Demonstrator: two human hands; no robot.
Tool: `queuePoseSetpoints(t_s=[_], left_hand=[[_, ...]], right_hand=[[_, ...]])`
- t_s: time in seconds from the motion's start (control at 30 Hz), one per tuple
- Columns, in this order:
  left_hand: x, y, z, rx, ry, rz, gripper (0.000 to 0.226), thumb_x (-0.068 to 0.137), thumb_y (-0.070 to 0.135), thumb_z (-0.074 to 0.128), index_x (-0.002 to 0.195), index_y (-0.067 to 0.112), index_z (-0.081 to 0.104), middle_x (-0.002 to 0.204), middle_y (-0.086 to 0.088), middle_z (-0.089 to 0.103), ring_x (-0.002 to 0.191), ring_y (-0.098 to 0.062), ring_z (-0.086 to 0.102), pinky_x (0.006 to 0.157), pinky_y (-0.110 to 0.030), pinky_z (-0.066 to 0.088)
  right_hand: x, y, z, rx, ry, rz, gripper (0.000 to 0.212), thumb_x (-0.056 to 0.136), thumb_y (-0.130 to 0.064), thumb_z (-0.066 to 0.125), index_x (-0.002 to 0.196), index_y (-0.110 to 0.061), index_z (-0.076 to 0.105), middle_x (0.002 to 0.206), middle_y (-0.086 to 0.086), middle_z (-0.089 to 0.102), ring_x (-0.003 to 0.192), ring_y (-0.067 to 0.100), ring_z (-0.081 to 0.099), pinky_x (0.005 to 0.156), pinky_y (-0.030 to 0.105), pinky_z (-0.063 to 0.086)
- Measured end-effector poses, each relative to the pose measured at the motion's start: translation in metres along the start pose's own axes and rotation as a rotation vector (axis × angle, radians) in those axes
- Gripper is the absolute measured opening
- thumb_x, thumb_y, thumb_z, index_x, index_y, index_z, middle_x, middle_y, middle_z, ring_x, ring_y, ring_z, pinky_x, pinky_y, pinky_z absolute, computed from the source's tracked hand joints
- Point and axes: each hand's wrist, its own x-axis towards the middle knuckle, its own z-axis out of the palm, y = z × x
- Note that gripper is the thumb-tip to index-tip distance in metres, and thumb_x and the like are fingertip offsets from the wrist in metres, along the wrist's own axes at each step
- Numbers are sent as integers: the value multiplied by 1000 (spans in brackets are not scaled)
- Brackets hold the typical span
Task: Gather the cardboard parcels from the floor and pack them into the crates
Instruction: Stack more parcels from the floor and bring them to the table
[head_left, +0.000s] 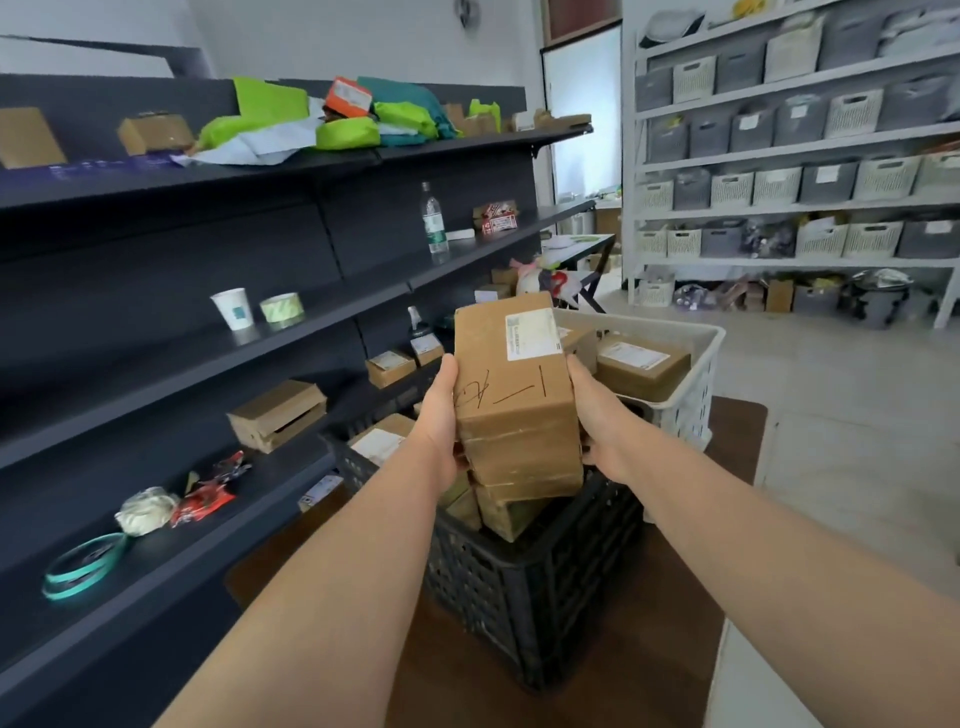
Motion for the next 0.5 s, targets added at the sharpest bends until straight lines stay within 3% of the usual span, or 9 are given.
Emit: queuePoseSetpoints(t_s=[0.1, 0.2, 0.3, 0.4, 0.5], left_hand=[[23, -14, 14, -12, 15, -50, 55, 90, 71, 43, 104, 24, 68, 99, -8, 75, 98, -28, 67, 97, -47, 50], [43, -31, 15, 0, 58, -116, 58, 87, 72, 47, 111, 23, 66, 104, -8, 74, 101, -29, 66, 99, -49, 49], [50, -42, 14, 53, 98, -209, 65, 88, 74, 44, 116, 19, 64, 104, -9, 73, 99, -29, 67, 93, -46, 51], [49, -41, 16, 187, 183, -201, 60, 95, 66, 38, 115, 14, 59, 88, -4, 66, 78, -20, 61, 67, -34, 46], [45, -26, 23, 208, 250, -162, 58, 99, 60, 38, 135, 15, 49, 89, -2, 57, 70, -15, 52, 59, -29, 42]], right_hand=[[31, 8, -14, -8, -27, 44, 68, 85, -79, 33, 134, -36, 52, 129, 2, 61, 114, 25, 54, 103, 48, 42], [57, 20, -18, -40, -38, 116, 65, 88, -74, 33, 136, -34, 51, 132, 2, 60, 120, 28, 53, 106, 50, 40], [68, 29, -19, -41, 36, 145, 55, 98, -54, 38, 143, -22, 45, 135, 6, 55, 120, 30, 51, 104, 42, 41], [73, 30, -18, -75, 230, 13, 44, 103, -30, 38, 146, -22, 40, 145, 4, 44, 127, 28, 44, 107, 42, 37], [66, 19, -7, -152, 241, -140, 44, 101, -20, 42, 145, -24, 41, 146, 0, 45, 127, 22, 44, 100, 32, 39]])
